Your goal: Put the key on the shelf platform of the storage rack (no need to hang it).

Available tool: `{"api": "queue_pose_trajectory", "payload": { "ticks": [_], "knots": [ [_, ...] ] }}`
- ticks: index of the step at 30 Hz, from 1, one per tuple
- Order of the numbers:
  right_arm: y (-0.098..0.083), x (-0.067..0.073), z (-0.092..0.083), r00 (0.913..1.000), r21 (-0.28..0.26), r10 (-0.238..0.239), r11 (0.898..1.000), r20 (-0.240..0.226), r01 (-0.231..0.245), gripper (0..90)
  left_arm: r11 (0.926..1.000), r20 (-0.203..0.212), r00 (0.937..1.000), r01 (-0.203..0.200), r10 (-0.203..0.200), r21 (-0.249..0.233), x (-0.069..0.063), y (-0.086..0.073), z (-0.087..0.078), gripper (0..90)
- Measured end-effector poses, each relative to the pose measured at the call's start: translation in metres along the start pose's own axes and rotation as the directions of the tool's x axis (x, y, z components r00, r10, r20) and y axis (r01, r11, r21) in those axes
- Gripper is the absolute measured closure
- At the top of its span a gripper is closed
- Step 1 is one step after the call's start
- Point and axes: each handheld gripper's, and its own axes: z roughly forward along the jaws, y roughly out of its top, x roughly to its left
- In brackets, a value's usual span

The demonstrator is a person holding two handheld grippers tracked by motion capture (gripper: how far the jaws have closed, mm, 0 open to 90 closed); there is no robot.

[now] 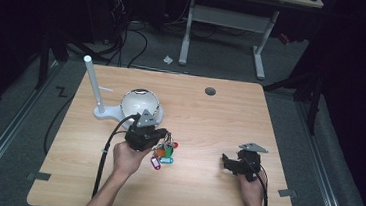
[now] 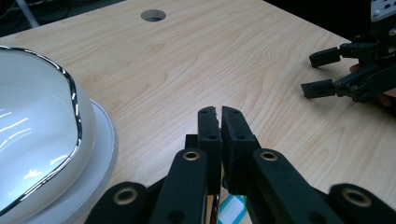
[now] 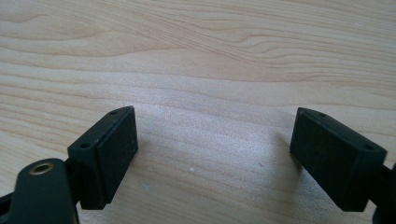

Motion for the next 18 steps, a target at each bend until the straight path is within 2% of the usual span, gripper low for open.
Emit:
{"api": "queue_pose_trajectory", "payload": {
  "ticks": [5, 10, 13, 18],
  "knots": [
    [0.0, 0.0, 0.0, 1.0, -0.001, -0.004, 1.0, -0.001, 0.004, 15.2, 0.9995, 0.013, 0.9997, 0.021, -0.021, -0.023, 0.006, 0.003, -0.011, 87.4],
    [0.0, 0.0, 0.0, 1.0, 0.0, -0.001, 1.0, -0.001, 0.001, 15.2, 0.9998, 0.008, 0.9999, 0.014, -0.014, -0.015, 0.009, 0.005, -0.018, 87.4],
    [0.0, 0.0, 0.0, 1.0, 0.0, -0.001, 1.0, -0.001, 0.001, 15.2, 1.0, -0.001, 1.0, -0.005, 0.005, -0.006, 0.01, 0.008, -0.024, 87.4],
    [0.0, 0.0, 0.0, 1.0, 0.0, -0.001, 1.0, 0.0, 0.001, 15.1, 0.9999, 0.002, 1.0, 0.001, -0.001, -0.014, 0.013, 0.011, -0.034, 87.4]
  ]
}}
